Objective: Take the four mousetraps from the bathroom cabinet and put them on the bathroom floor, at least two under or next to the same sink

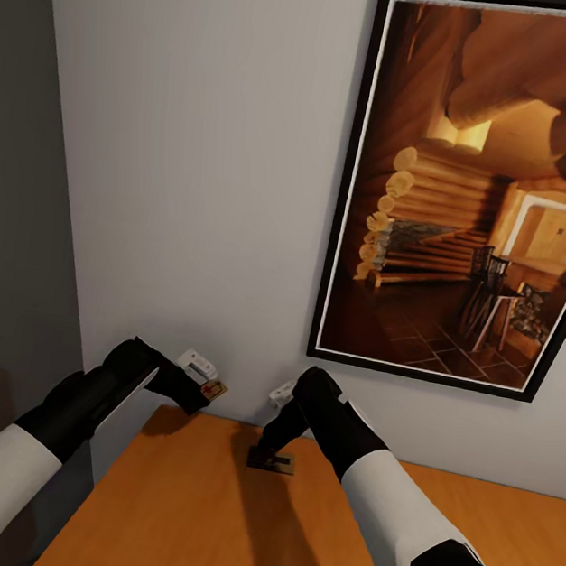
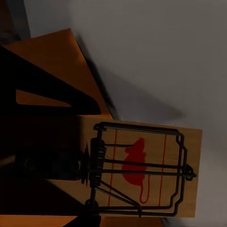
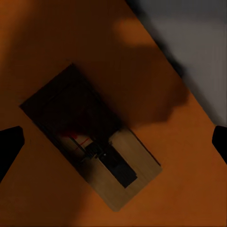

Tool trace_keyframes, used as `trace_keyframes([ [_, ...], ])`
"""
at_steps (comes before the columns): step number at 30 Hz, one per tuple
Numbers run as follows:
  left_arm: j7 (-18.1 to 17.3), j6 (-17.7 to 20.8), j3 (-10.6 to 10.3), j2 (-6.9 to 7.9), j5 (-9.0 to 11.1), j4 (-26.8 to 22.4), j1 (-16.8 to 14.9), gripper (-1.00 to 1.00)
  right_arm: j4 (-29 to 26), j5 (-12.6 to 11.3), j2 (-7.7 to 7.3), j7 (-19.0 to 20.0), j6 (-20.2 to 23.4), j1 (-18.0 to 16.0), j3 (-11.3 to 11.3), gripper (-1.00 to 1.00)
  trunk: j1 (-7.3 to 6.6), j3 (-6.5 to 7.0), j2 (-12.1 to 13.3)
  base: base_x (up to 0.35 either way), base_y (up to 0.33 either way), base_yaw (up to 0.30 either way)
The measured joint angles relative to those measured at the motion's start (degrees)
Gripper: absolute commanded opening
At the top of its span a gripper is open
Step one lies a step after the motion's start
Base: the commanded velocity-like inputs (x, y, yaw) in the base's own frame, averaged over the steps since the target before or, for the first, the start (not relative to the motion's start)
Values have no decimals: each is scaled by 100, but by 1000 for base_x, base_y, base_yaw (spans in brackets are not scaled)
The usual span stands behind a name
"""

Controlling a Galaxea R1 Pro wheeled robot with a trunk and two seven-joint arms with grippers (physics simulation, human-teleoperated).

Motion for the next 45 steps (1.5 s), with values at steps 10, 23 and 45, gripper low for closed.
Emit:
trace_keyframes([
  [10,-7,-2,0,0,0,4,1,-100,1,2,0,39,-99,0,5,100,0,0,0,0,0,0],
  [23,-8,-5,0,5,1,5,2,-100,73,-5,0,42,-122,0,1,100,0,0,0,0,0,0],
  [45,-8,-7,0,5,3,10,2,-100,640,-7,0,17,-603,0,-39,100,0,0,0,0,0,0],
])
